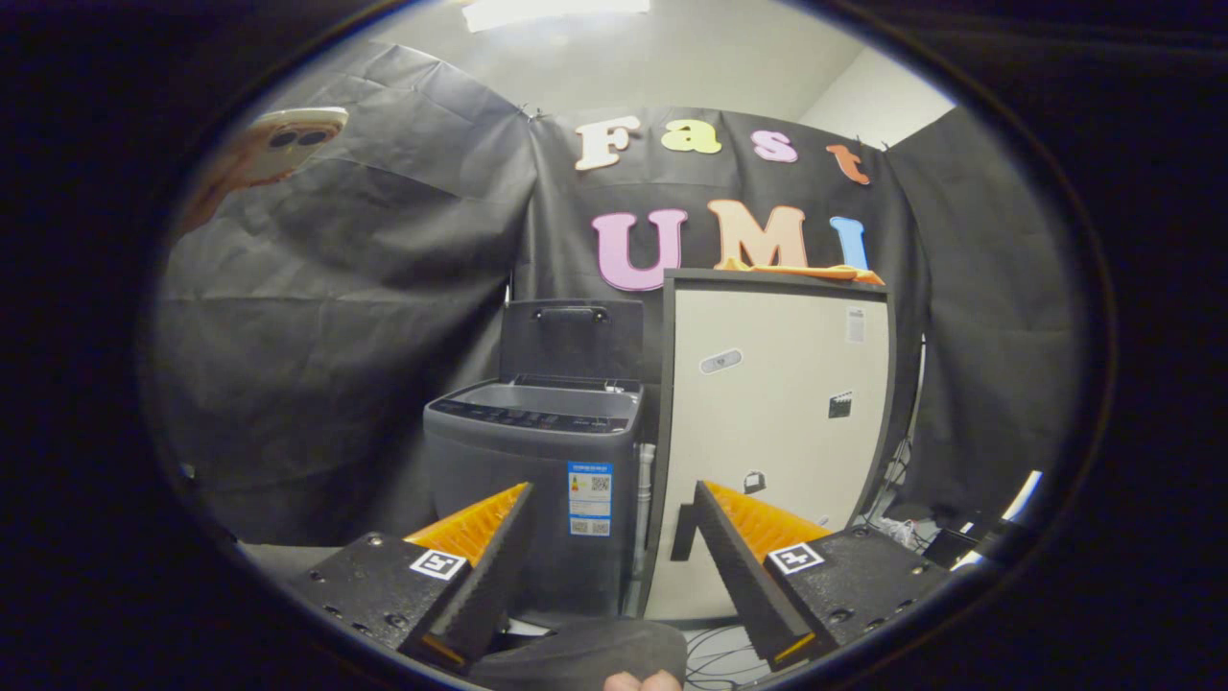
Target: Put the clothes into the washing machine and then close the washing machine lid.
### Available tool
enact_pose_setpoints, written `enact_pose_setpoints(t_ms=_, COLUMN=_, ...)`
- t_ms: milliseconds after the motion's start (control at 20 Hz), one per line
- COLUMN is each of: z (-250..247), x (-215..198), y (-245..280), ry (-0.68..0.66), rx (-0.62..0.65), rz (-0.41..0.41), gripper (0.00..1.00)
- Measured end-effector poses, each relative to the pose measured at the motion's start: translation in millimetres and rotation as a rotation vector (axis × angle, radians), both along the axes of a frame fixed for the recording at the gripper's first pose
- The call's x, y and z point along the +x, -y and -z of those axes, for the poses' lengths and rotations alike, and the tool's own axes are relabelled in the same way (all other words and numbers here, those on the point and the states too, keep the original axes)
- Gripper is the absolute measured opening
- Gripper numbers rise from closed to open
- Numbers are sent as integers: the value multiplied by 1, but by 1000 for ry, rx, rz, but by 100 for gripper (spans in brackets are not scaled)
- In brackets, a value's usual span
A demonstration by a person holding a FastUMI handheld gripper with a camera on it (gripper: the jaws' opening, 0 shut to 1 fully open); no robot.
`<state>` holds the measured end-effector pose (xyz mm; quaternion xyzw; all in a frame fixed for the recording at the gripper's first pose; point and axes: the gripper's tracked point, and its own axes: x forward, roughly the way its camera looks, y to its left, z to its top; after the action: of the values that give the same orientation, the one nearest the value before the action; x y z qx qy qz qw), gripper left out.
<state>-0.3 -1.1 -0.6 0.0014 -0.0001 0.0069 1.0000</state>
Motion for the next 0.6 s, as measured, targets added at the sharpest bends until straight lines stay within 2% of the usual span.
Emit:
enact_pose_setpoints(t_ms=350, z=-2, x=4, y=2, ry=1, rx=-3, rz=8, gripper=98)
enact_pose_setpoints(t_ms=600, z=-5, x=13, y=10, ry=-18, rx=48, rz=30, gripper=98)
